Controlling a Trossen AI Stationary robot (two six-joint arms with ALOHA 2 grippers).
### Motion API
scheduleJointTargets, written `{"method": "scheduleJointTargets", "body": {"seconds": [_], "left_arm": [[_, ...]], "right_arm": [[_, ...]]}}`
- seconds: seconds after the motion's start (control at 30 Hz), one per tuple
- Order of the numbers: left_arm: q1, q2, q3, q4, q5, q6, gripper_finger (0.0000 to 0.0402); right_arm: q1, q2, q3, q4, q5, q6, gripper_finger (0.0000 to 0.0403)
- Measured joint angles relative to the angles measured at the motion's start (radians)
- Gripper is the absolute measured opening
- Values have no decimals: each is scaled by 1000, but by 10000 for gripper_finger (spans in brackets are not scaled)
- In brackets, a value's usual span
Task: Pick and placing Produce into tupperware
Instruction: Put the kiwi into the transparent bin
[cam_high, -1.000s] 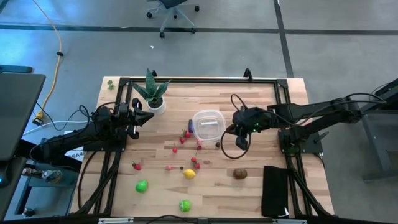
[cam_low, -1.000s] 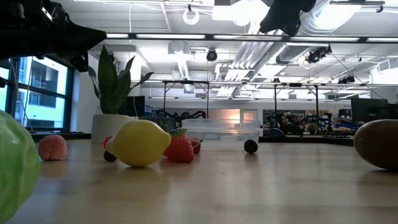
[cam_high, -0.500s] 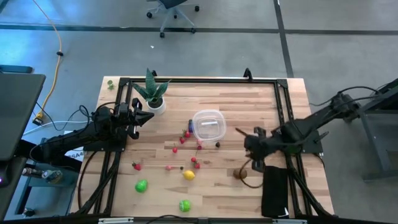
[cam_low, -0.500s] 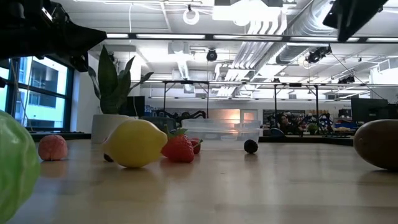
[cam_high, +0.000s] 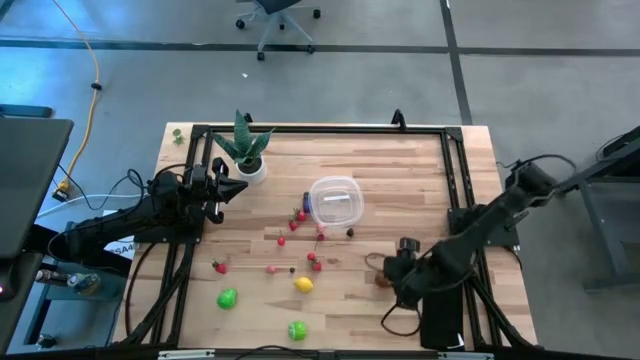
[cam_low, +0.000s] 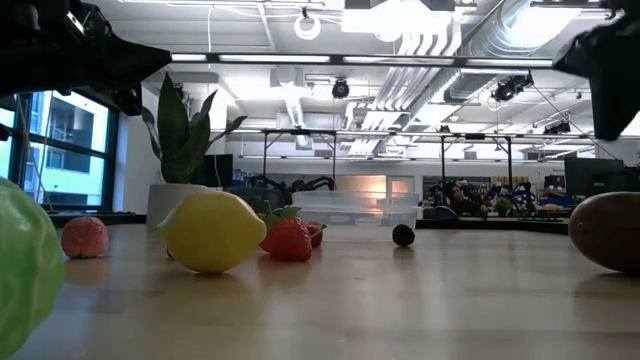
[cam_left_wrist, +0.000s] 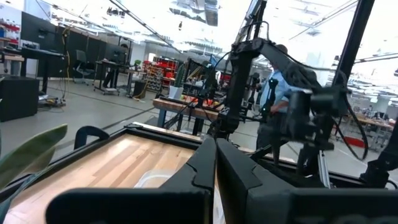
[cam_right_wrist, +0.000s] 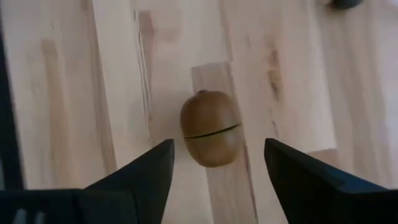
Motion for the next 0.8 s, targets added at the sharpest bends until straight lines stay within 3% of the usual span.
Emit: {"method": "scheduleJointTargets", "body": {"seconds": [0.3, 0.57, 0.8], "left_arm": [[0, 0, 0, -4, 0, 0, 3], [0, 0, 0, -7, 0, 0, 3], [0, 0, 0, -19, 0, 0, 3]], "right_arm": [[8, 117, 0, 44, 10, 0, 267], [8, 123, -2, 70, -1, -33, 282], [-1, 126, -105, 219, -33, -29, 284]]}}
